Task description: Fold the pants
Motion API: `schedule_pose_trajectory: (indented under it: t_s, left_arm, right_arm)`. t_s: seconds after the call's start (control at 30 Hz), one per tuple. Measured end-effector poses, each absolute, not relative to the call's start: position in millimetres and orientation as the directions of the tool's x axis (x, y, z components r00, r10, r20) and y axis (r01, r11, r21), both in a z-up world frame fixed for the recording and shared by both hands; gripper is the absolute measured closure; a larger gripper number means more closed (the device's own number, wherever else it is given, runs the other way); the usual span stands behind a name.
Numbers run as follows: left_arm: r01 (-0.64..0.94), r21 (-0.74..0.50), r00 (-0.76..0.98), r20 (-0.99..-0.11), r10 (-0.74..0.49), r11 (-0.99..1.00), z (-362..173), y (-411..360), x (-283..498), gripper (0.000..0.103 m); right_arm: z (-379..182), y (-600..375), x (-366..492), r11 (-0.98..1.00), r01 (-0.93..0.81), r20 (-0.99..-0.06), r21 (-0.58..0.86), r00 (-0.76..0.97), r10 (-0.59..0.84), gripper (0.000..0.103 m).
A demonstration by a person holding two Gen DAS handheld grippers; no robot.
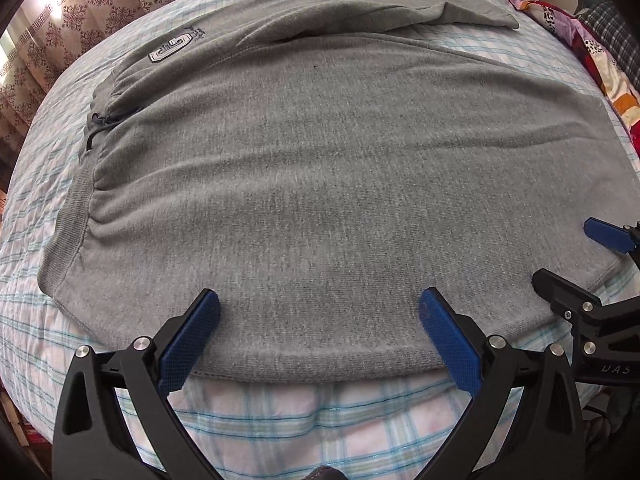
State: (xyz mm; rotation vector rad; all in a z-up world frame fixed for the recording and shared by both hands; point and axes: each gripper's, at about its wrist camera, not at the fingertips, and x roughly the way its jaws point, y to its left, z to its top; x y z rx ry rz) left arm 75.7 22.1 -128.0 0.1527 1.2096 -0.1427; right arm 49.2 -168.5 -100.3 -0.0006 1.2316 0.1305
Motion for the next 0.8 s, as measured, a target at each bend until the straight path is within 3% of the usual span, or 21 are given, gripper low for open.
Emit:
schedule_pose_trajectory:
  t_s: [0.53, 0.8]
  left_arm:
    - [0.196, 0.013, 0.365, -0.929, -0.061, 0.981, -115, 24, 67, 0.002]
    - [0.205, 0.022, 0.409, -0.91, -0.065, 0.979, -94, 10, 89, 0.002]
  right_arm:
    - [-80, -186, 39, 0.989, -0.111, -0.91, 0.096, 0.394, 0.133, 0.005]
    - [-60, -257, 74, 0.998, 0.068, -0.87, -0.003, 0.492, -0.037, 0.005]
